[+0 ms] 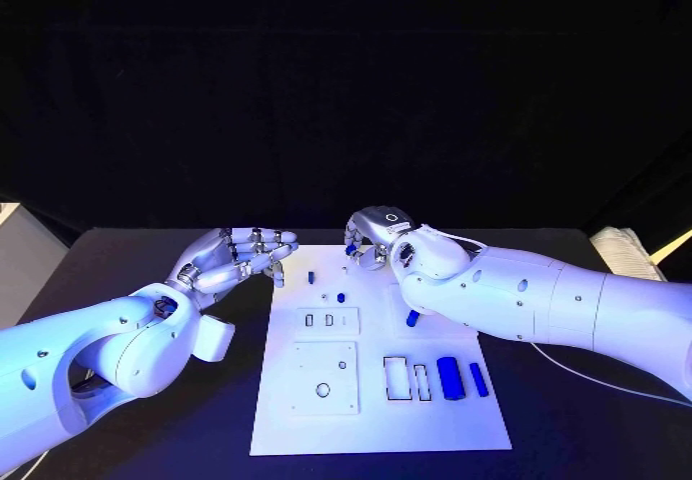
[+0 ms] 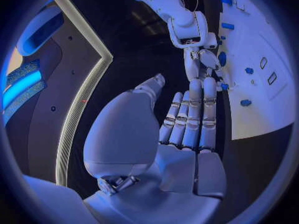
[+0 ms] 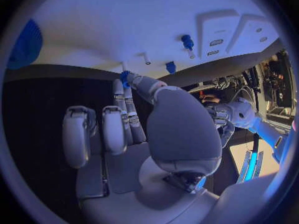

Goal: Assemble the parts on the task board

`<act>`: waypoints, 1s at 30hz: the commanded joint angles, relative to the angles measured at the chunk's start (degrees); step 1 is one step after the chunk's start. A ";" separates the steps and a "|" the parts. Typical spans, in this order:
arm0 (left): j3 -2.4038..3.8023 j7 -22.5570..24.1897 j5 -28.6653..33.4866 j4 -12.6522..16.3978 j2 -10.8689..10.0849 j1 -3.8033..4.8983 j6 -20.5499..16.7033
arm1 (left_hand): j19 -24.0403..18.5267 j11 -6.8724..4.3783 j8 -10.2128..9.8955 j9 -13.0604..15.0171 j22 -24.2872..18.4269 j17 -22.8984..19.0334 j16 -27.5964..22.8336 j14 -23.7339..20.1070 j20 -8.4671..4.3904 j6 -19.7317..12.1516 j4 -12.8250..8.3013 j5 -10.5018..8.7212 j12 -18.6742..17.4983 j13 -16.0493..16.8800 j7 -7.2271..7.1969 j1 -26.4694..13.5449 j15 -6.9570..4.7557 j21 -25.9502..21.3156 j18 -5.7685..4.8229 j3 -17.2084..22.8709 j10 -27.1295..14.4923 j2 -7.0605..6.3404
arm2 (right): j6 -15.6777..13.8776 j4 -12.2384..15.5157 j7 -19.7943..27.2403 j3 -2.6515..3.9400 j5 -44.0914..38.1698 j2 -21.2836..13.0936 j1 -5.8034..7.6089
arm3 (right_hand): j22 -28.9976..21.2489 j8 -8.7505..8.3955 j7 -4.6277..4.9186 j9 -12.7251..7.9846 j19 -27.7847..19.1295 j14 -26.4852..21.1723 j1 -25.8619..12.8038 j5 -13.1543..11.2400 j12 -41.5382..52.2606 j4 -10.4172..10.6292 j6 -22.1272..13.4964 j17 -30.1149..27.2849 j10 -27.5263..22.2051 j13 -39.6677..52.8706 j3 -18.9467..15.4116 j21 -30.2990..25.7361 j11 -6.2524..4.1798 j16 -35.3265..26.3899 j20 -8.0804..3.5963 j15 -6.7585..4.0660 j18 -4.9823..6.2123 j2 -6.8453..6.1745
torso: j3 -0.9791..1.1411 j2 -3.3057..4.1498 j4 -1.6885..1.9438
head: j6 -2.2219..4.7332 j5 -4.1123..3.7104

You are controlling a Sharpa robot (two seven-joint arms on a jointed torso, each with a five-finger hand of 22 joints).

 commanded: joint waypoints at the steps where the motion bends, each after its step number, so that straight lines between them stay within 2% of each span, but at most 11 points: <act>1: 0.05 0.23 -0.10 0.20 0.00 0.26 0.87 | -0.41 0.11 -0.38 0.05 0.05 -0.05 0.20 -0.40 -0.17 -0.40 -0.13 -0.23 -0.12 -0.03 0.11 -0.09 -0.09 0.21 0.80 0.02 -0.35 0.62 | 1.06 -0.15 0.49 0.01 -0.25 0.02 -0.02 | 3.57 0.26 -0.06 0.11 1.72 2.58 -0.26 0.21 -0.16 0.11 -0.38 -0.08 0.02 0.04 -0.04 0.12 -0.04 0.21 -0.23 -0.31 -0.16 -0.25 | -0.05 0.06 0.03 | 0.01 0.01; 11: 0.05 0.20 -0.10 0.24 0.09 0.45 0.89 | -0.45 0.11 -0.38 0.05 0.09 -0.08 0.22 -0.40 -0.16 -0.41 -0.15 -0.23 -0.12 -0.03 0.09 -0.07 -0.09 0.27 0.80 0.04 -0.36 0.63 | 1.50 -0.92 0.81 0.00 -0.17 0.77 -0.10 | 3.47 0.22 -0.04 0.15 1.68 2.56 -0.32 0.21 -0.18 0.13 -0.45 -0.12 0.01 0.05 -0.05 0.05 -0.02 0.19 -0.22 -0.30 -0.14 -0.31 | -0.08 0.24 0.28 | 0.04 0.01; 20: 0.05 0.14 -0.10 0.30 0.01 0.68 0.87 | -0.49 0.11 -0.39 0.06 0.14 -0.11 0.26 -0.39 -0.16 -0.42 -0.17 -0.23 -0.11 -0.03 0.08 -0.05 -0.09 0.35 0.81 0.06 -0.38 0.63 | 1.81 -1.88 1.18 -0.04 -0.02 1.31 -0.24 | 3.47 0.17 -0.01 0.21 1.67 2.55 -0.40 0.17 -0.22 0.16 -0.56 -0.14 -0.03 0.08 -0.05 0.04 0.00 0.19 -0.20 -0.27 -0.14 -0.37 | -0.05 0.23 0.02 | -0.13 0.31; 30: 0.05 0.00 -0.10 0.32 -0.03 0.93 0.99 | -0.49 0.11 -0.39 0.06 0.14 -0.11 0.26 -0.39 -0.16 -0.42 -0.17 -0.23 -0.11 -0.03 0.08 -0.05 -0.09 0.35 0.81 0.06 -0.38 0.63 | 3.27 -2.53 1.28 -0.08 0.08 1.66 -0.27 | 2.43 -0.48 0.31 0.65 1.15 2.23 -1.14 -0.21 -1.06 0.52 -1.70 -1.05 -1.31 0.07 -0.02 -0.80 0.46 -0.29 0.09 0.09 0.08 -1.15 | -0.07 0.23 0.06 | -0.26 0.33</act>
